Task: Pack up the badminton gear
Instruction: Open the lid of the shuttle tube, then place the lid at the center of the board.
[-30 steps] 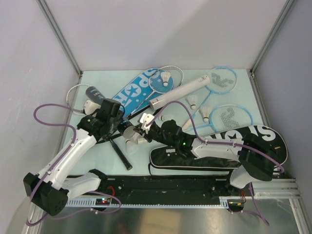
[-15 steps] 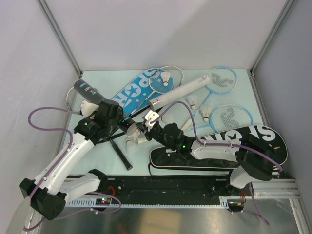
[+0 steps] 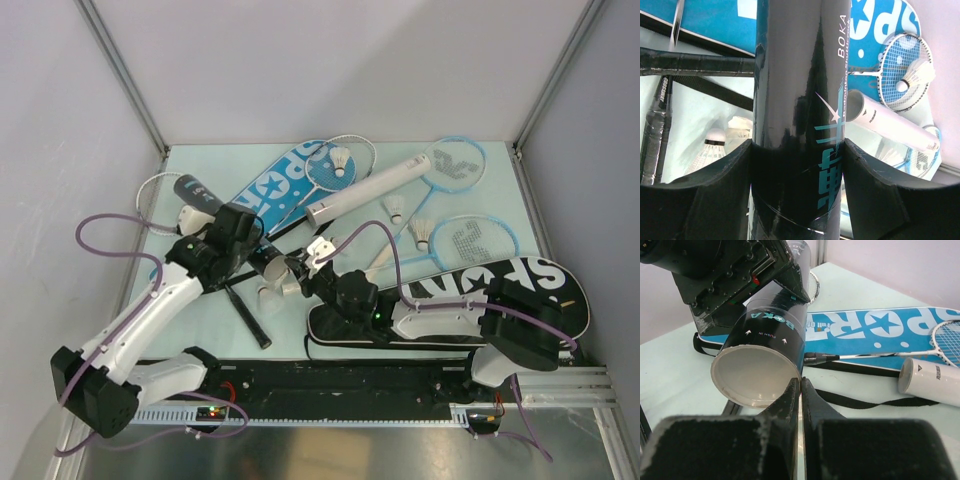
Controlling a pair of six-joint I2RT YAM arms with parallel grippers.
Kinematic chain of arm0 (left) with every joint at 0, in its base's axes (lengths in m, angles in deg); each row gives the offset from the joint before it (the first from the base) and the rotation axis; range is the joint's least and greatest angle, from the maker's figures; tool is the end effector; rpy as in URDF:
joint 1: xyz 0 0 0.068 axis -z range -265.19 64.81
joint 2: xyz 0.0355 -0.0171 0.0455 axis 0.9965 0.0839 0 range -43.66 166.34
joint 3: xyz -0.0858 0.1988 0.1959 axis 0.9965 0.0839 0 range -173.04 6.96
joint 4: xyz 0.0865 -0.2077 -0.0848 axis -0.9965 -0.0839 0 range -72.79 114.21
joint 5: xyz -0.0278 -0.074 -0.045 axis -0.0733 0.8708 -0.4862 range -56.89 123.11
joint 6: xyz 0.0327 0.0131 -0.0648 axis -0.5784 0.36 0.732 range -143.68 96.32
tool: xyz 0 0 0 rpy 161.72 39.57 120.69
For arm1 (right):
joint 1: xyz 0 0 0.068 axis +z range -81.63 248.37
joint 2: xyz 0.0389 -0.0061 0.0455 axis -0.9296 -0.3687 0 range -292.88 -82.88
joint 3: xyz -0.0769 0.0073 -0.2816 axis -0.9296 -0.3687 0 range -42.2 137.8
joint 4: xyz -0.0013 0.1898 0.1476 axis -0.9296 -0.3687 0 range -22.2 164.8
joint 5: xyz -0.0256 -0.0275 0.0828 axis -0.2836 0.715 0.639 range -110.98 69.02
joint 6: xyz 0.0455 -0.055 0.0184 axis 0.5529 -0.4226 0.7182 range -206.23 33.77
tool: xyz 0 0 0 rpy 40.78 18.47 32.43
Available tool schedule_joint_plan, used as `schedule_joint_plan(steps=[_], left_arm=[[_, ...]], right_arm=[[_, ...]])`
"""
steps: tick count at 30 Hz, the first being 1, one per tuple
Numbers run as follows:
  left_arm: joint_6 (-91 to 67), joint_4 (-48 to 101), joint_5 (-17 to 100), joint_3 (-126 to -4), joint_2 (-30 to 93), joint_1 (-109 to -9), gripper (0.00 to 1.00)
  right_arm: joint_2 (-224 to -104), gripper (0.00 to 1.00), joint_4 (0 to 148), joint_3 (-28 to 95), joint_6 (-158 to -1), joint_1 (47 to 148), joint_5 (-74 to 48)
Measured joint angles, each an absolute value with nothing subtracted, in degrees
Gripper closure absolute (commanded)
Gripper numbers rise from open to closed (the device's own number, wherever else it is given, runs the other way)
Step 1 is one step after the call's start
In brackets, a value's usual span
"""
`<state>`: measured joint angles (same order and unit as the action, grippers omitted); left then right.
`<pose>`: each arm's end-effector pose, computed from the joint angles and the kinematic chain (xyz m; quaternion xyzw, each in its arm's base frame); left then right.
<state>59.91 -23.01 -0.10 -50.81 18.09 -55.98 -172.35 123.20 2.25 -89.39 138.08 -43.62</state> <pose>0.1827 -0.0635 0.3100 -0.4975 0.7606 -0.1160 0.4007 0.1428 0.3178 0.2900 -0.2846 0.6259 0.2790 0.6704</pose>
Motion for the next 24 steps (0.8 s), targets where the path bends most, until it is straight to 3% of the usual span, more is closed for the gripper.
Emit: schedule_joint_plan(steps=[6, 12, 19, 24], left_arm=[[59.93, -22.81, 0.31, -50.81, 20.74, -55.76, 1.00], [59.12, -23.82, -10.01, -50.81, 23.10, -58.58, 1.00], [58.77, -24.02, -11.80, -51.12, 24.21, -58.60, 1.00], [56.63, -24.36, -11.51, -51.67, 24.19, -58.60, 1.00]], right_arm=[[-172.33, 1.00, 124.34, 0.21, -88.51, 139.17, -47.24], [-168.96, 1.00, 122.61, -4.38, -88.27, 140.07, -52.80], [-166.34, 1.00, 121.04, -5.14, -86.28, 140.05, -53.93], [-161.82, 1.00, 107.42, -4.68, -76.62, 134.45, -54.39]])
